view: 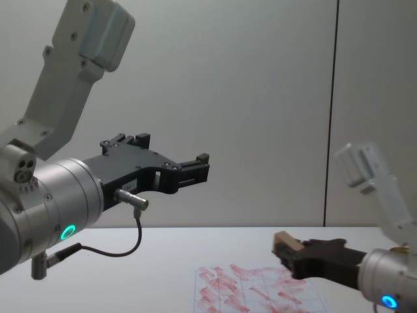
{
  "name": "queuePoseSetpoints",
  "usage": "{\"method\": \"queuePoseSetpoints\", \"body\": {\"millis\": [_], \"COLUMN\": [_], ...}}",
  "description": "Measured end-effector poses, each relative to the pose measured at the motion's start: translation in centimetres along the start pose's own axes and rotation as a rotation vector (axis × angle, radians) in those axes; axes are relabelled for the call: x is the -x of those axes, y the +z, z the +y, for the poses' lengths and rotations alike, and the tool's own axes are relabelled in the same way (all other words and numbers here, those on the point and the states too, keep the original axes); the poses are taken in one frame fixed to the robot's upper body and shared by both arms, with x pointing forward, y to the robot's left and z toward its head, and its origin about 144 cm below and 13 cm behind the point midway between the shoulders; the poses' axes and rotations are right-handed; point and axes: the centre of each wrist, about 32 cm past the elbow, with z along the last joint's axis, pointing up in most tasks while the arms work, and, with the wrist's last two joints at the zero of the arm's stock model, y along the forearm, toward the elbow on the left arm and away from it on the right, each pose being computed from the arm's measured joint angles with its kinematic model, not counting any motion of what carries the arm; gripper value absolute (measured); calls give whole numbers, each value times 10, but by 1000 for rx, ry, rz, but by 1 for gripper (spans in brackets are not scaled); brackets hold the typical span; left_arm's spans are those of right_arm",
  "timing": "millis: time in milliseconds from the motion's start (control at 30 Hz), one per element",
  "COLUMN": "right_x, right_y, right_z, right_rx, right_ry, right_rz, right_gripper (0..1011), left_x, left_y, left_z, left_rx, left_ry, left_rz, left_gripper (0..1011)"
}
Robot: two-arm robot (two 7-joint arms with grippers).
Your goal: Use the one hand to pick up the stamp and affix it onto the A4 paper.
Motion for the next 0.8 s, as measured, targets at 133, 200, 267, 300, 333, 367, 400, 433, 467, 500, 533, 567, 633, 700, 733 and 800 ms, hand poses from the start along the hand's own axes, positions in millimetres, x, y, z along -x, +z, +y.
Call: {"method": "queuePoseSetpoints", "body": {"millis": [133,200,267,300,333,367,400,433,467,500,533,567,633,700,733,800], "right_x": [-8,-11,-16,-18,-20,-22,-23,-25,-28,-31,-31,-33,-35,-38,-41,-42], "right_y": [-2,-3,-4,-5,-5,-6,-7,-7,-9,-10,-10,-11,-12,-14,-15,-17], "right_z": [-7,-10,-14,-16,-18,-20,-21,-23,-26,-30,-30,-33,-36,-40,-44,-47], "right_rx": [6,9,13,15,16,17,18,19,20,22,22,23,23,24,25,27], "right_ry": [-20,-28,-41,-46,-54,-60,-65,-70,-79,-90,-90,-99,-108,-121,-131,-140], "right_rz": [3,4,6,6,6,6,6,6,6,4,4,3,1,-1,-3,-5], "right_gripper": [220,221,220,221,221,221,221,221,220,221,221,221,221,221,221,221], "left_x": [0,0,0,0,0,0,0,0,0,0,0,0,0,0,0,0], "left_y": [0,0,0,0,0,0,0,0,0,0,0,0,0,0,0,0], "left_z": [0,0,0,0,0,0,0,0,0,0,0,0,0,0,0,0], "left_rx": [0,0,0,0,0,0,0,0,0,0,0,0,0,0,0,0], "left_ry": [0,0,0,0,0,0,0,0,0,0,0,0,0,0,0,0], "left_rz": [0,0,0,0,0,0,0,0,0,0,0,0,0,0,0,0], "left_gripper": [993,993,993,993,993,993,993,993,993,993,993,993,993,993,993,993]}}
